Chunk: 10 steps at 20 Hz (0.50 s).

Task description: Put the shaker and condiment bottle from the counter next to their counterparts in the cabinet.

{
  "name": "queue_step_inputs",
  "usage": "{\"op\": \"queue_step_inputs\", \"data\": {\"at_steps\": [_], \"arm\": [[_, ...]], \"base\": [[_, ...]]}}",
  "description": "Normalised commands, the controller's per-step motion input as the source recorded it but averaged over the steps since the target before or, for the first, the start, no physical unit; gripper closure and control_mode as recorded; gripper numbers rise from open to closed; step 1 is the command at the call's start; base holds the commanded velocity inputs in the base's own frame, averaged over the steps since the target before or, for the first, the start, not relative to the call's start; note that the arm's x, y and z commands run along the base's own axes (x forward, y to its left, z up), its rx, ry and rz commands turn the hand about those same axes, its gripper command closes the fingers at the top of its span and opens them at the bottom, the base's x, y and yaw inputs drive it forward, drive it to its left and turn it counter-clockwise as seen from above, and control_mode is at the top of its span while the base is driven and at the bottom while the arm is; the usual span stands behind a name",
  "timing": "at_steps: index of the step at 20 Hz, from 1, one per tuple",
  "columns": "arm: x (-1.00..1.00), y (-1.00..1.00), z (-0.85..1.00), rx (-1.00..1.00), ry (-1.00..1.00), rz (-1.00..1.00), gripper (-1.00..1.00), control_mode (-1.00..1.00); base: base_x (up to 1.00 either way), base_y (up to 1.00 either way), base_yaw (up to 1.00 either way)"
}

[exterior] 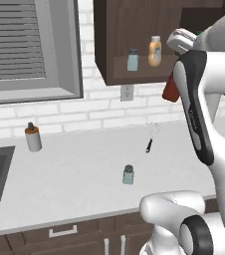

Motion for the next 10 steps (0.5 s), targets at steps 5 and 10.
{"op": "queue_step_inputs", "data": {"at_steps": [5, 10], "arm": [[0.51, -0.03, 0.17, -0.02, -0.05, 0.05, 1.0, -1.0], [0.66, 0.0, 0.6, -0.05, 0.08, 0.02, 1.0, -1.0]], "base": [[0.0, 0.0, 0.0], [0.0, 0.0, 0.0]]}}
